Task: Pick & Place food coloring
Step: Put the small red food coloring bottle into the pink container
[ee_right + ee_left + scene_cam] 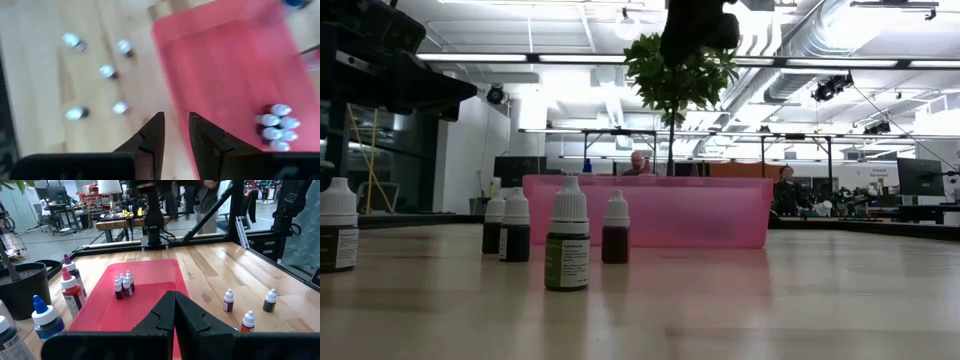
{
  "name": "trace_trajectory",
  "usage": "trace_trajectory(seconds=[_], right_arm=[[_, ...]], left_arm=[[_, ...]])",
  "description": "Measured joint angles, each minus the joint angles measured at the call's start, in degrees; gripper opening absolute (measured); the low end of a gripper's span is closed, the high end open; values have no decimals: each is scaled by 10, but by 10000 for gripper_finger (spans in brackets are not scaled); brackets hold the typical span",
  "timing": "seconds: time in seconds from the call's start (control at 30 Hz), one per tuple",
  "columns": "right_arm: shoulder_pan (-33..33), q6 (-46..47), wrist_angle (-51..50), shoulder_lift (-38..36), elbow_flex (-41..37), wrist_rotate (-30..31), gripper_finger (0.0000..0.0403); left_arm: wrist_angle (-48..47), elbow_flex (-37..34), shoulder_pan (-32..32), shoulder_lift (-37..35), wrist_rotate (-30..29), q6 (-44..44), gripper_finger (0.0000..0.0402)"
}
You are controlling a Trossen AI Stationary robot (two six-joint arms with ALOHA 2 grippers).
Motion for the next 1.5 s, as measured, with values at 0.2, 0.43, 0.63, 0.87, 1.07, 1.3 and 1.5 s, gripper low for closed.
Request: trace_trajectory(seconds=[0.2, 0.43, 0.63, 0.87, 1.07, 1.3, 1.5], right_arm=[[48, -43, -2, 19, 1, -27, 79], [79, -75, 3, 109, 60, -113, 79], [79, -126, -54, 197, 189, -99, 79], [73, -190, -160, 297, 330, -74, 79], [66, -119, -194, 345, 359, -81, 79], [66, -52, -174, 354, 335, -98, 91], [66, -20, -169, 354, 333, -74, 150]], left_arm=[[0, 0, 0, 0, 0, 0, 0], [0, 0, 0, 0, 0, 0, 0], [0, 0, 0, 0, 0, 0, 0], [0, 0, 0, 0, 0, 0, 0], [0, 0, 0, 0, 0, 0, 0], [0, 0, 0, 0, 0, 0, 0], [0, 0, 0, 0, 0, 0, 0]])
